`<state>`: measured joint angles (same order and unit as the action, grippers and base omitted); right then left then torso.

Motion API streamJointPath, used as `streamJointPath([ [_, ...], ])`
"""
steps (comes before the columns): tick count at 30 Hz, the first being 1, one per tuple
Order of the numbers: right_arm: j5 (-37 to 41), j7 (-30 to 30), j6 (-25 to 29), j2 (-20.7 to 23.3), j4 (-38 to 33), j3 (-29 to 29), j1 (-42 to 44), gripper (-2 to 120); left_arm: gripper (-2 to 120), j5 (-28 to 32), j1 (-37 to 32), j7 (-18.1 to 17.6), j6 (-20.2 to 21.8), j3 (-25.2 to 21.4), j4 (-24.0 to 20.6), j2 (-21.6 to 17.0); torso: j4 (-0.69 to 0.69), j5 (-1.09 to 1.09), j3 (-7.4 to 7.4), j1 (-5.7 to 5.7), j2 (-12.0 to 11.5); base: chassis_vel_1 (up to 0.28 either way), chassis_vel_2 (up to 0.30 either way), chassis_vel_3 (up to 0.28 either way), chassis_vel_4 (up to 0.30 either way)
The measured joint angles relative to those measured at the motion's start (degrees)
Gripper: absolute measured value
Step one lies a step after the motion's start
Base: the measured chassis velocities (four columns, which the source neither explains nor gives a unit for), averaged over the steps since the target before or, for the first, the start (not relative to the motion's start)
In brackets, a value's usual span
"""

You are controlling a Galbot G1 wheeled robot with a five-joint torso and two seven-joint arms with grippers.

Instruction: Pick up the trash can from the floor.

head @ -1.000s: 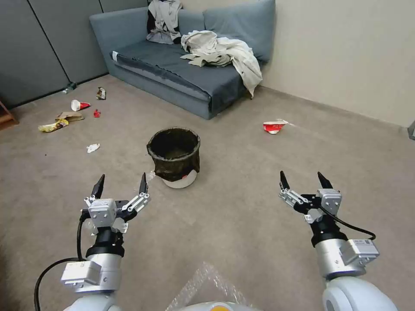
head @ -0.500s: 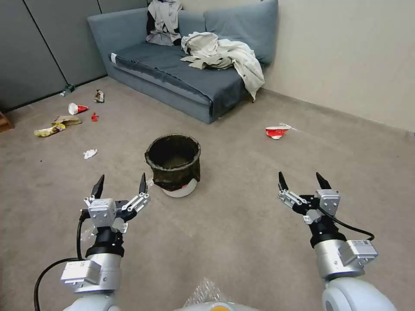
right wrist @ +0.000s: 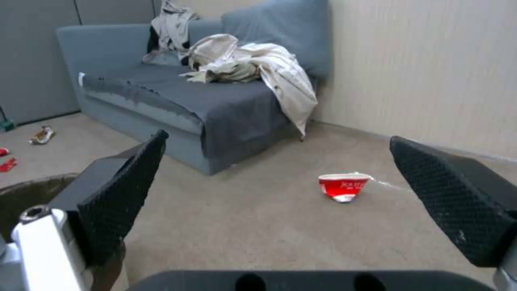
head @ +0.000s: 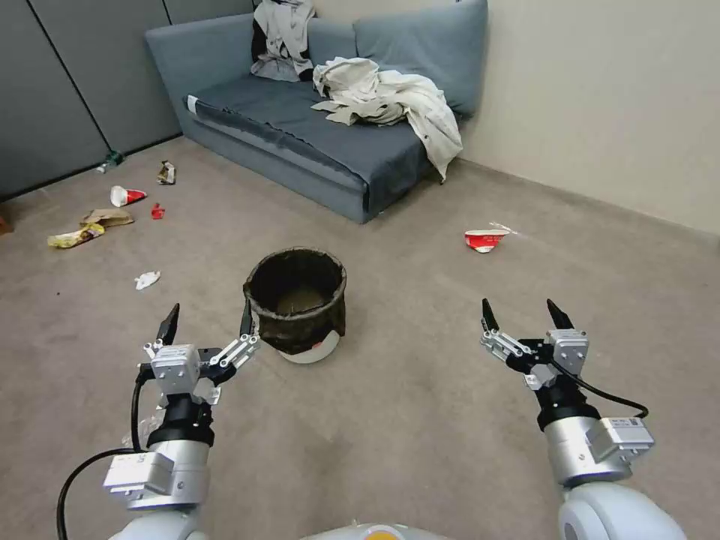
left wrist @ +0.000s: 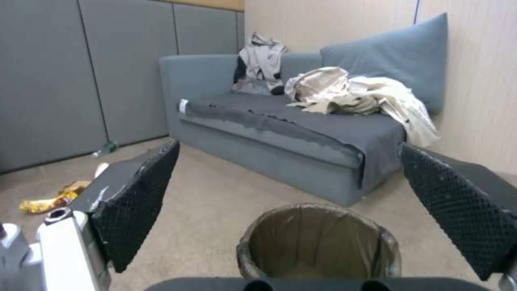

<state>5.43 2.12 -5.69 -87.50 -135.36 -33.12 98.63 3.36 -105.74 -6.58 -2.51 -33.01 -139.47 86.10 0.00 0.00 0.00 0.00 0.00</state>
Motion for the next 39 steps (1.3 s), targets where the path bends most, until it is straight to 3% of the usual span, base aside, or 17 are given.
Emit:
streamJointPath([
  [28, -0.3, 0.2, 0.4, -0.1, 1.1, 0.1, -0.4, 100, 100, 0.3, 0.9, -0.2, 0.4, -0.9, 1.4, -0.6, 0.0, 0.01, 0.0, 0.0, 0.0, -0.102, 0.103, 0.102, -0.109],
  [32, -0.2, -0.4, 1.4, 0.0, 1.4, 0.2, -0.4, 100, 100, 2.4, 2.1, -0.2, 2.0, -2.1, 2.5, -2.2, 0.01, 0.01, 0.0, 0.0, 0.0, -0.099, 0.089, 0.11, -0.088],
  [39, 0.5, -1.9, 2.0, 1.0, 1.4, 0.3, 0.1, 100, 100, 13.1, 9.0, -0.1, 9.9, -7.0, 10.5, -9.7, 0.0, -0.01, 0.0, 0.0, 0.0, -0.039, 0.03, 0.023, -0.021],
])
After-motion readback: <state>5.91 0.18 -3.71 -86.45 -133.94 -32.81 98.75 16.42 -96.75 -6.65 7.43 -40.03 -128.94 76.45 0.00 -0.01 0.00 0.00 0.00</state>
